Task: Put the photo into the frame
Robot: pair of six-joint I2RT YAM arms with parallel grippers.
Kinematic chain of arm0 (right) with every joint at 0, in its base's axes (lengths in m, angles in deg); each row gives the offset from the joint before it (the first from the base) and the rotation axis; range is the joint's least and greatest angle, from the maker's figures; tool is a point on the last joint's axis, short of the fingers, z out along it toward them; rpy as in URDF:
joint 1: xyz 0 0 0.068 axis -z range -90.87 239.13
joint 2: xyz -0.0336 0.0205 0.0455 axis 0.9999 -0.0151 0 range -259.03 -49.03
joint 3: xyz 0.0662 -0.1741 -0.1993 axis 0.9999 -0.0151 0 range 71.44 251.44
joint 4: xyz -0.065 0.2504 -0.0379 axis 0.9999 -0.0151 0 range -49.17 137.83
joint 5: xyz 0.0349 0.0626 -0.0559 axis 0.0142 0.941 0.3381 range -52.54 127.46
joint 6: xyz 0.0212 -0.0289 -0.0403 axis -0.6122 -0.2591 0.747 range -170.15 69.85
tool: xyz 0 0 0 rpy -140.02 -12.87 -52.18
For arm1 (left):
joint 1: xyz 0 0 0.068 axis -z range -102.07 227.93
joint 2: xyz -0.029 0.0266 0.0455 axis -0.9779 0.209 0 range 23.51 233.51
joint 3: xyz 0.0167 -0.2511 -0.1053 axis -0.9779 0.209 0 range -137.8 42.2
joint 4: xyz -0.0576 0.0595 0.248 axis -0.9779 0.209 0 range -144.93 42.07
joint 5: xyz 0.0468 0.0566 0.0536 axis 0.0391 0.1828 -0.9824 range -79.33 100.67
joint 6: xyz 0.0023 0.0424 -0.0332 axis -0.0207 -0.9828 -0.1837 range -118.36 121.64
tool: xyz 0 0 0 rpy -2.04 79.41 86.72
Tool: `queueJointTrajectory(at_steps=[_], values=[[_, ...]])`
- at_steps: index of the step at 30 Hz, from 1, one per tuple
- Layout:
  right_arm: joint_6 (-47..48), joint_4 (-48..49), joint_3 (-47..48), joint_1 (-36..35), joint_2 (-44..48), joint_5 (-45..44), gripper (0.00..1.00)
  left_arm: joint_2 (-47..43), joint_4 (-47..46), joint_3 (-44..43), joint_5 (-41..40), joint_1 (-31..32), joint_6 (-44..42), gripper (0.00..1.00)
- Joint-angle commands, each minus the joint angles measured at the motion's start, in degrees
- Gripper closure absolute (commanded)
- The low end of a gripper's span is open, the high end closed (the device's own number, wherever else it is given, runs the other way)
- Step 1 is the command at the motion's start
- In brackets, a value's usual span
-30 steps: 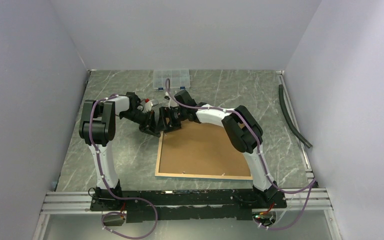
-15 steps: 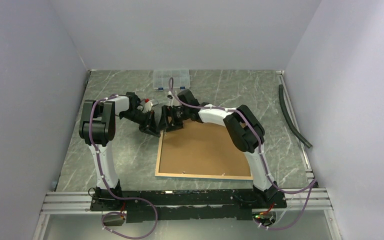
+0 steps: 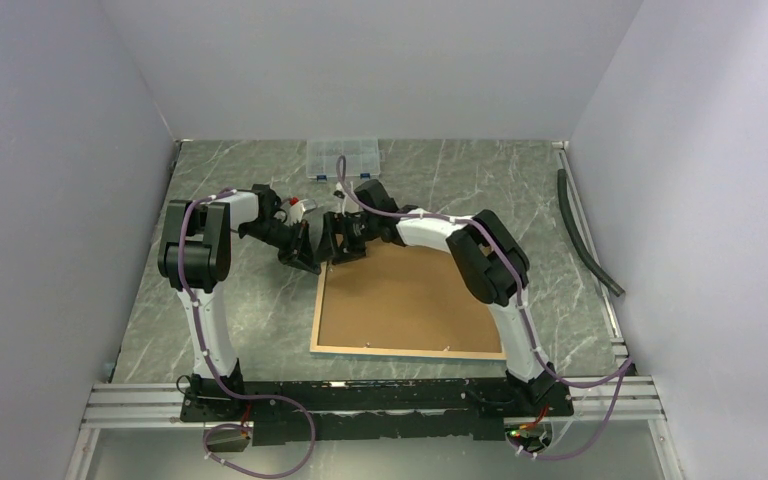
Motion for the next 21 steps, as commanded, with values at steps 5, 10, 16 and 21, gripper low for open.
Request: queueJointTrajectory(at_steps=[5,10,16,21], values=[[0.3,-1.4,-1.0,-2.8,-0.7,1.1,0.25,0.4,-2.6,0.3,-6.1,0.3,-1.5,0.94],[0.5,-2.5,0.3,-2.8,-1.4,1.4,0.26,0.6,-2.8,0.1,-5.8,0.3,-1.3,0.95],[1.6,-4.0,4.0,-3.0,-3.8,5.0,0.27,0.6,-2.3,-0.6,-5.9,0.3,-1.3,0.95],[4.3,-6.9,6.1,-3.2,-4.9,7.6,0.27,1.0,-2.2,-1.4,-6.0,0.3,-1.2,0.95]])
